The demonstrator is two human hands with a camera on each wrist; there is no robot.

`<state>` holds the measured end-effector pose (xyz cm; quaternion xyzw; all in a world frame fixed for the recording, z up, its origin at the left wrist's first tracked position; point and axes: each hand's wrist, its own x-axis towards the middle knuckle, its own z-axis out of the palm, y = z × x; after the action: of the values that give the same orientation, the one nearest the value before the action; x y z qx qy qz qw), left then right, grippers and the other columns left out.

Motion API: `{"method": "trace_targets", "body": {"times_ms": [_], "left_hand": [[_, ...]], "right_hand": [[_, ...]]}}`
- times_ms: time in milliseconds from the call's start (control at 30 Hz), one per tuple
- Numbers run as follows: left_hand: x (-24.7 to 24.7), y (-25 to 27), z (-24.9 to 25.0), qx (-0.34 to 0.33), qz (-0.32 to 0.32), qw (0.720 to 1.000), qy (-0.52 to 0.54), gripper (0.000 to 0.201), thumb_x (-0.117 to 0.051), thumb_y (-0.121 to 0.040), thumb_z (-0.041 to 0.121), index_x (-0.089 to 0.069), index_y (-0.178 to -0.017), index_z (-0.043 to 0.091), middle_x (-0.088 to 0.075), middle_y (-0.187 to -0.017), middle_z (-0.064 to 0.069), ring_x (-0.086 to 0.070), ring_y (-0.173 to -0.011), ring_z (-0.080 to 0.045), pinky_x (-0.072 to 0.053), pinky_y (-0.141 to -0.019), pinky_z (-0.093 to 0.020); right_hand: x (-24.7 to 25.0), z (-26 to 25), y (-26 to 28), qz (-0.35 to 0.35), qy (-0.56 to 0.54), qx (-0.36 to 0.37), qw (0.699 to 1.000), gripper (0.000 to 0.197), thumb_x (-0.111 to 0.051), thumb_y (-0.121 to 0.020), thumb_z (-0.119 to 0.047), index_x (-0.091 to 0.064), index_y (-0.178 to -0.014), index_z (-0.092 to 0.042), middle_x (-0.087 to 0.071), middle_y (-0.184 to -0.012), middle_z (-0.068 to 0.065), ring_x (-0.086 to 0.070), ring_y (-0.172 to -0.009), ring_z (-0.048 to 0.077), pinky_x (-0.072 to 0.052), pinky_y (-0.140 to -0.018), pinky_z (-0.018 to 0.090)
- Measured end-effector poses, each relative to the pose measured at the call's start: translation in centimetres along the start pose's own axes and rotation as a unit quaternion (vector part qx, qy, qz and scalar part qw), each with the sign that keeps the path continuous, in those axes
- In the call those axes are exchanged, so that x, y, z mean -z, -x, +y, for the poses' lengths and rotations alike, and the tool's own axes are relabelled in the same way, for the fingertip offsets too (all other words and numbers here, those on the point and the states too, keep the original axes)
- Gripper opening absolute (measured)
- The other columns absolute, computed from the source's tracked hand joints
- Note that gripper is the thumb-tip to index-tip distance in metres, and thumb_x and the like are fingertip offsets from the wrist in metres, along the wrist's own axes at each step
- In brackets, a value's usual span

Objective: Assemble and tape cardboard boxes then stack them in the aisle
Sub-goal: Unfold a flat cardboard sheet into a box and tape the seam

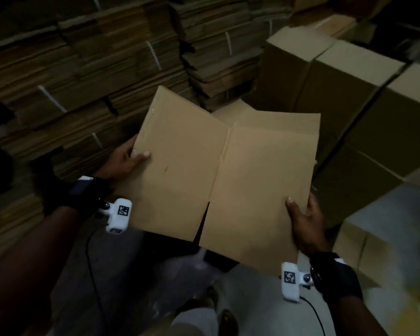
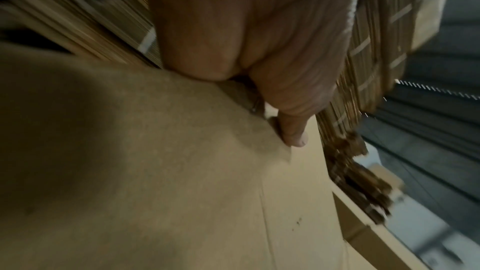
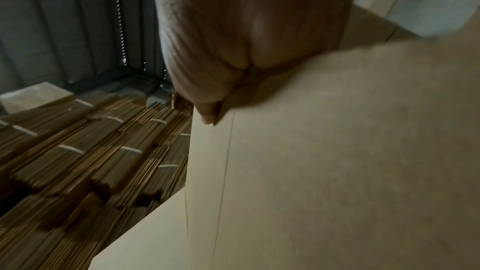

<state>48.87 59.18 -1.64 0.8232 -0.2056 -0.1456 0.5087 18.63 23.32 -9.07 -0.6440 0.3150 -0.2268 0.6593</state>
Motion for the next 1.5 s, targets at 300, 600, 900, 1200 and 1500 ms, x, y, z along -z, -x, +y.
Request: {"method": "trace_targets", "body": {"times_ms": [300,600,900,1200,1500], "left_hand": [[-6.8,-21.6,1.2,-0.073,-0.149,0.984,-0.068,0.041,-0.065,-0.097,0.020,-0.053,-0.134,0.033,-0.062,-0.132,-0.002,-0.059,-0.116,-0.015,-0.046,-0.104,-0.036],[-11.8,-34.5,-8.8,0.029,-0.086,0.957,-0.277,0.035,-0.075,-0.090,0.022,-0.065,-0.104,-0.008,-0.063,-0.110,-0.030,-0.058,-0.113,-0.048,-0.040,-0.087,-0.041],[-12.1,-34.3,-16.0,0.078,0.005,0.987,-0.142,0.041,-0.076,-0.081,0.058,-0.065,-0.120,0.049,-0.063,-0.114,0.022,-0.057,-0.114,-0.018,-0.041,-0.103,-0.035],[-12.2,-33.5,-16.7,0.166,0.061,0.976,-0.130,0.072,-0.074,-0.075,0.068,-0.067,-0.127,0.018,-0.067,-0.115,0.003,-0.063,-0.103,-0.018,-0.046,-0.091,-0.030],[-13.0,-31.9,-15.6,0.116,0.046,0.959,-0.253,0.099,-0.057,-0.069,0.081,-0.051,-0.140,0.013,-0.055,-0.140,-0.019,-0.051,-0.130,-0.039,-0.041,-0.108,-0.054]], "right_hand": [[-1.0,3.6,-4.7,0.190,-0.059,-0.059,0.978,0.042,-0.064,-0.100,-0.020,-0.053,-0.141,-0.021,-0.068,-0.129,0.000,-0.065,-0.119,0.023,-0.051,-0.104,0.054],[-8.8,9.0,-7.8,0.270,-0.008,-0.145,0.952,0.035,-0.067,-0.099,-0.025,-0.059,-0.132,-0.024,-0.065,-0.134,-0.003,-0.060,-0.125,0.024,-0.044,-0.112,0.047],[-13.9,11.3,-10.0,0.291,0.211,-0.306,0.882,0.101,-0.064,-0.092,-0.056,0.000,-0.163,-0.024,-0.013,-0.168,0.015,-0.017,-0.151,0.041,-0.017,-0.120,0.048],[-15.5,12.2,-11.6,0.294,0.257,-0.353,0.850,0.103,-0.062,-0.090,-0.064,0.002,-0.162,-0.026,-0.016,-0.159,0.032,-0.022,-0.142,0.049,-0.022,-0.115,0.057],[-14.7,12.1,-11.1,0.282,0.278,-0.329,0.858,0.096,-0.061,-0.092,-0.060,-0.004,-0.162,-0.026,-0.021,-0.156,0.029,-0.028,-0.139,0.049,-0.026,-0.112,0.058]]}}
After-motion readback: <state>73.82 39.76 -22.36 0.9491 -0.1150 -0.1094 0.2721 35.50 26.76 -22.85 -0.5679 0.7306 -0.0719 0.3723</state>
